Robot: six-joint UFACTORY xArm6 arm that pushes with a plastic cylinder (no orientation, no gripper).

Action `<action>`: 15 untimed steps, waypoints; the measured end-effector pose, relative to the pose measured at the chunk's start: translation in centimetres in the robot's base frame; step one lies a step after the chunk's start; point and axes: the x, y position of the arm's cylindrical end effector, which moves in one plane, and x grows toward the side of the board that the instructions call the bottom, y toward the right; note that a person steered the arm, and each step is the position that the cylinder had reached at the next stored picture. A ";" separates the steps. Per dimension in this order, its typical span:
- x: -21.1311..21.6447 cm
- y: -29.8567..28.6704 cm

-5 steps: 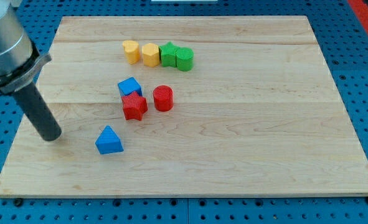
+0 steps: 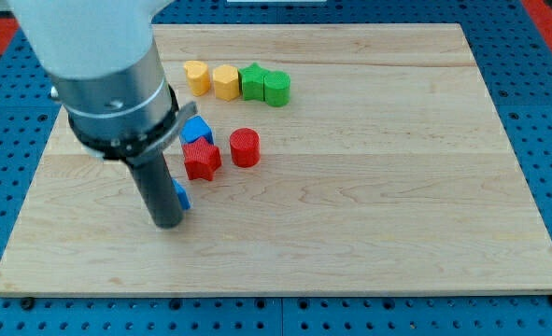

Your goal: Push the blue triangle and yellow heart into group of blocks

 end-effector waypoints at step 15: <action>-19.6 1.2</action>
